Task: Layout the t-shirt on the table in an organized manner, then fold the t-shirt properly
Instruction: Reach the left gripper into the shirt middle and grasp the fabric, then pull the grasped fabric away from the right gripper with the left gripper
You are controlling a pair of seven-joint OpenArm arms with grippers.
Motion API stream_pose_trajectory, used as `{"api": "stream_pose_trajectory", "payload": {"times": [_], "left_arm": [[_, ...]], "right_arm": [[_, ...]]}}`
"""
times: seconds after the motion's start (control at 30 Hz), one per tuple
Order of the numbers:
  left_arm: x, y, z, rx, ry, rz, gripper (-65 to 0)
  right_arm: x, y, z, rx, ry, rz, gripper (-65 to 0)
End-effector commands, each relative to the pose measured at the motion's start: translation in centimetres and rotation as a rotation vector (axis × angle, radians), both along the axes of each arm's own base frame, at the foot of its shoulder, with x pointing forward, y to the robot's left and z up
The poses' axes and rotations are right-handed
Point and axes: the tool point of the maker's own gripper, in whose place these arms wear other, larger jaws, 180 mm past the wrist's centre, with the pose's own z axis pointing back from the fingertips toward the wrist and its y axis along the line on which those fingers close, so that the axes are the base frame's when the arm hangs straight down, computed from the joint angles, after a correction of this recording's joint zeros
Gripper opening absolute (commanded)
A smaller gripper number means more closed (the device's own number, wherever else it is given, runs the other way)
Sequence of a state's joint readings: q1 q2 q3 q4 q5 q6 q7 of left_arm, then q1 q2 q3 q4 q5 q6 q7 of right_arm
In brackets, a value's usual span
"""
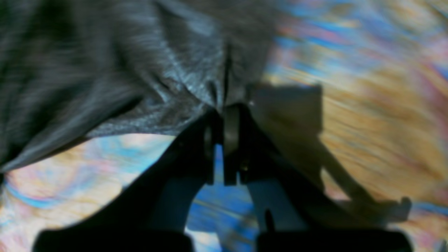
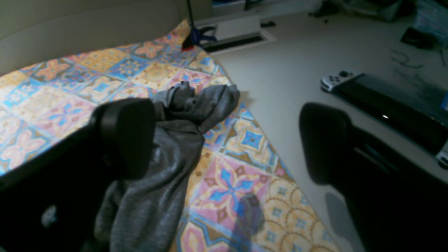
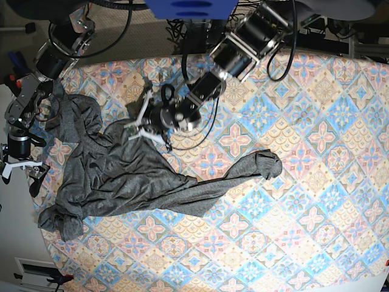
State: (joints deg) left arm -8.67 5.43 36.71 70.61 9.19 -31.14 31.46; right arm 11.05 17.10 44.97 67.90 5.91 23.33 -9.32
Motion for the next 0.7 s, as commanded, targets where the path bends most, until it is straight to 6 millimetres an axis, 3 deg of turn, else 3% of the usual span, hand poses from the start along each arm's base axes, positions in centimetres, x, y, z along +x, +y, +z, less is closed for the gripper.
{"api": "stream_pose_trajectory", "payload": {"times": [0.0, 0.27, 0.4, 0.47, 0.67], "left_arm": [[-0.6, 0.7, 0.3, 0.005, -0.007, -0.012, -65.0], [-1.3, 5.2, 2.0, 0.068, -0.078, 0.028, -65.0], [-0.5, 8.4, 3.1, 0.031, -0.077, 0.163, -65.0], [-0.4, 11.5, 2.4, 0.062, -0.069, 0.221, -65.0], [-2.9, 17.9, 0.2, 0.169, -0.03, 0.263, -65.0]], "right_arm": [[0.3, -0.7, 2.6, -0.03, -0.068, -0.003, -2.5], [0.4, 0.4, 1.6, 0.001, -0.067, 0.003, -2.5], [0.0, 0.7, 0.8, 0.007, -0.05, 0.004, -2.5], [0.0, 0.7, 0.7, 0.007, -0.047, 0.004, -2.5], [0.0, 0.7, 0.9, 0.004, -0.05, 0.005, -2.5]]}}
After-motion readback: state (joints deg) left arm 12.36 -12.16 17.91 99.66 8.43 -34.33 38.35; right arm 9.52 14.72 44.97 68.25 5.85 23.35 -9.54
